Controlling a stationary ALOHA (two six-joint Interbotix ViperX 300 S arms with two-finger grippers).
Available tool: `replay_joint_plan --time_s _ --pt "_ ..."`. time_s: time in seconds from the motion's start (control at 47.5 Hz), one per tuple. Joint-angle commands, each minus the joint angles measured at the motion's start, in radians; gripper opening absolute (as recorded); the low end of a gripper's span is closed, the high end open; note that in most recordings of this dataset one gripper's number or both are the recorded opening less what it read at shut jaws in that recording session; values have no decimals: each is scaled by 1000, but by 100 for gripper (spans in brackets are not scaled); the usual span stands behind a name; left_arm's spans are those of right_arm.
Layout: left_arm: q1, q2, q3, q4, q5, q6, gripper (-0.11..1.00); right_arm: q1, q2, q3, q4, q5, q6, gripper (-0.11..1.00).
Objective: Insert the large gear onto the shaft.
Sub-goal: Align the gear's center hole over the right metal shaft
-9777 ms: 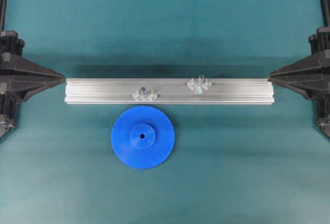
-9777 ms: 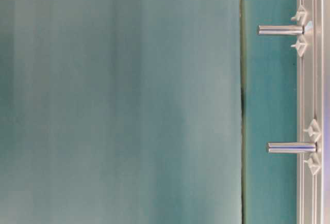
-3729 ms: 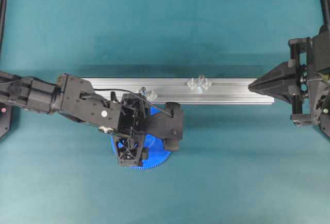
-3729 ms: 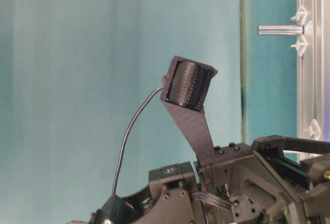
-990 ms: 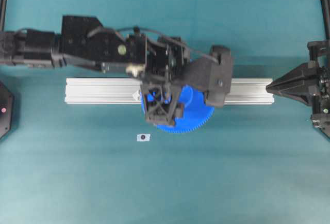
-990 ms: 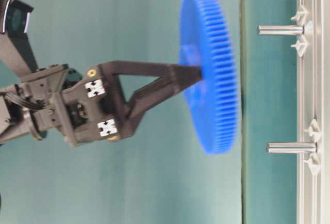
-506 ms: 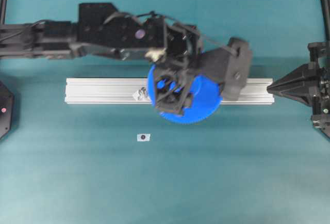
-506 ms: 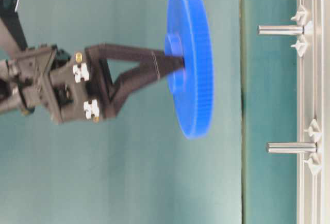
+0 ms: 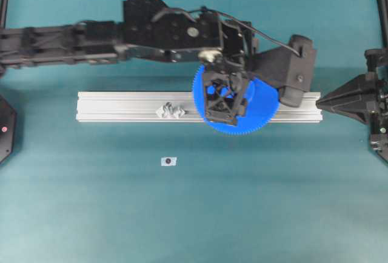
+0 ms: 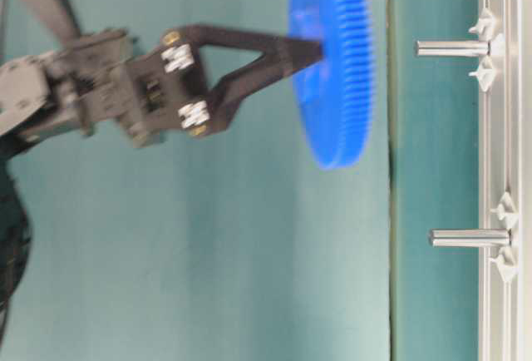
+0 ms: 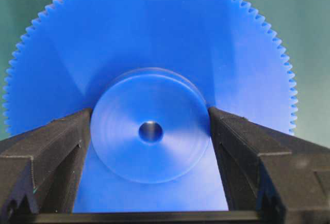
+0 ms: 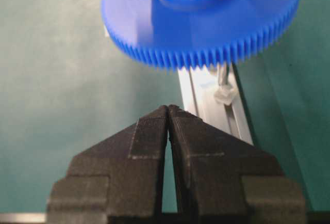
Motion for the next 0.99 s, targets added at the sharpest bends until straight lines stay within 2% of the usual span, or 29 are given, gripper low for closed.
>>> replay_joint_plan --time_s 0.0,0.674,0.969 --pt "9 -17 -40 3 -11 5 77 -3 0 -11 0 -3 12 12" --pt "44 67 -32 0 -51 5 77 -3 -25 -14 -2 29 14 12" --pt "60 78 11 3 -74 5 77 -3 -43 -18 -2 52 23 12"
